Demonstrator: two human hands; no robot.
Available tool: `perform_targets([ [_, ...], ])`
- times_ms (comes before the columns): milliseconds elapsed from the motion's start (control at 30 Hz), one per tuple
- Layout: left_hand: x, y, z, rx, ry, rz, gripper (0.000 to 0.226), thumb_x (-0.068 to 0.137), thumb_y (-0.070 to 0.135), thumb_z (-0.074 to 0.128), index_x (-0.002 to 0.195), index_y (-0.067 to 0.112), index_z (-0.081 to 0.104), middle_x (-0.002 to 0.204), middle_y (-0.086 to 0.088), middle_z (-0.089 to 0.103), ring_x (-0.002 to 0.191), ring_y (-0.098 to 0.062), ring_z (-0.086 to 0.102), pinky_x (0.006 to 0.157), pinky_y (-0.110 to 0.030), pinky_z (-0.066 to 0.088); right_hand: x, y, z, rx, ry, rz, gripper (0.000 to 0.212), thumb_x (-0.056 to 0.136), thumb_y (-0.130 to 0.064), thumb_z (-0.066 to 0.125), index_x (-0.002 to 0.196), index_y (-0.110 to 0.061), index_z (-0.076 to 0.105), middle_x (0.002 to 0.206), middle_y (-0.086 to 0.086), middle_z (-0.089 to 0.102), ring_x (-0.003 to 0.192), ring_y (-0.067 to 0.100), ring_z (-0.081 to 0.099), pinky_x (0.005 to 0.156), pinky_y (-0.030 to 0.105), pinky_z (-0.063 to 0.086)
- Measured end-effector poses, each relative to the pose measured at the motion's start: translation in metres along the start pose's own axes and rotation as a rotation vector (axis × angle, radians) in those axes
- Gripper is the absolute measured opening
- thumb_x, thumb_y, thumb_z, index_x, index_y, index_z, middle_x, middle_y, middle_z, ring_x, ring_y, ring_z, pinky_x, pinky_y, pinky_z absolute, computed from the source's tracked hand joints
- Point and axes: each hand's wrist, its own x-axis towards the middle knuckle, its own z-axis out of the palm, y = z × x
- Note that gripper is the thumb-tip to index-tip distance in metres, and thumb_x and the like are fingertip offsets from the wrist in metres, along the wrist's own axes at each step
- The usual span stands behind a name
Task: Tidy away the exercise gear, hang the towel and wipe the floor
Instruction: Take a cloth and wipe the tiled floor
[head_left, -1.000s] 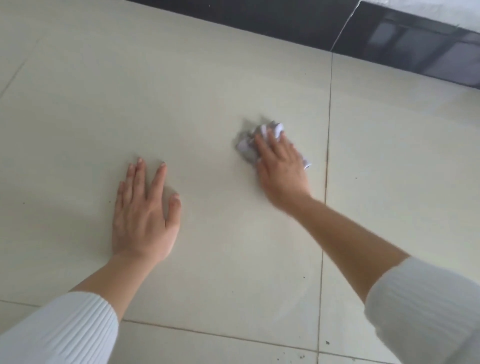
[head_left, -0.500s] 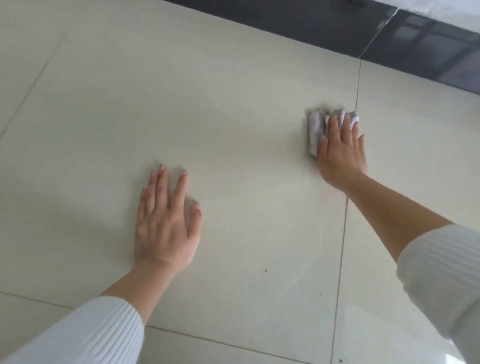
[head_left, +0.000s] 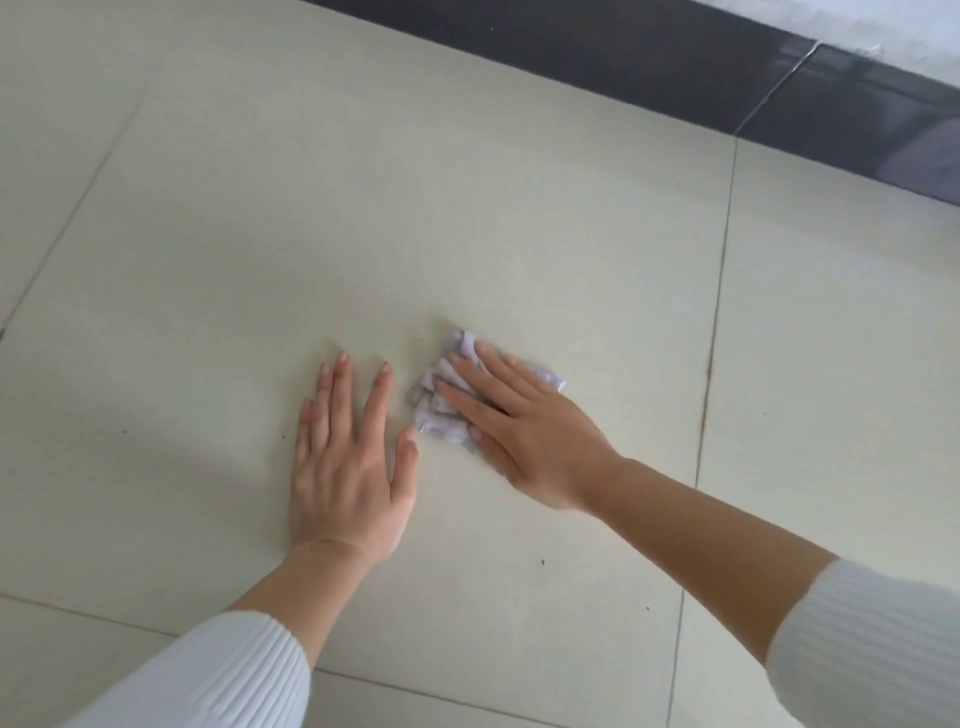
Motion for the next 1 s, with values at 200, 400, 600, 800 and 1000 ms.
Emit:
perform_targets([
  [200,0.001,-0.001,0.002,0.017,-0.004,0.007,0.064,0.090,0.042,0.029,0.150,0.019,0.026,0.158,-0.017,0.017,0.147,-0.030,0.012,0.118,-0.044,0.014,-0.063,0.077,-0.028,-0.037,0.136,0.505,0.052,0.104,-0.035,0.020,0.153,-0.026,0.011,0.162,-0.002,0.007,0.149,0.017,0.004,0.120,0.041,0.017],
  [400,0.000,0.000,0.005,0.012,-0.001,0.029,0.064,0.090,0.041,0.031,0.150,0.019,0.026,0.158,-0.017,0.017,0.147,-0.030,0.011,0.119,-0.043,0.010,-0.029,0.053,-0.021,0.049,0.369,0.967,0.053,0.101,-0.016,0.030,0.153,-0.019,0.020,0.162,0.002,0.010,0.149,0.024,0.005,0.121,0.039,0.006],
  [600,0.001,-0.001,0.004,-0.019,-0.026,0.027,0.064,0.090,0.037,0.030,0.150,0.016,0.025,0.158,-0.019,0.016,0.147,-0.031,0.010,0.118,-0.045,0.010,-0.085,-0.042,0.017,0.107,0.269,0.692,0.070,0.089,0.002,0.054,0.150,-0.025,0.030,0.159,-0.005,0.022,0.148,0.025,0.015,0.118,0.046,0.021],
  [800,0.003,-0.002,0.001,-0.082,-0.041,0.041,0.065,0.088,0.038,0.030,0.149,0.015,0.029,0.157,-0.020,0.018,0.147,-0.032,0.012,0.118,-0.045,0.009,-0.134,-0.173,0.061,0.098,0.233,0.610,0.081,0.075,0.012,0.060,0.146,-0.023,0.040,0.155,-0.005,0.030,0.144,0.025,0.025,0.117,0.042,0.023],
  [1000,0.004,-0.005,0.005,-0.098,0.004,0.075,0.063,0.090,0.035,0.036,0.149,0.014,0.029,0.156,-0.022,0.018,0.146,-0.033,0.012,0.118,-0.047,0.010,-0.190,-0.229,0.081,-0.060,0.106,0.232,0.051,0.101,-0.003,0.024,0.145,-0.021,0.043,0.155,-0.001,0.033,0.144,0.025,0.028,0.111,0.041,0.035],
])
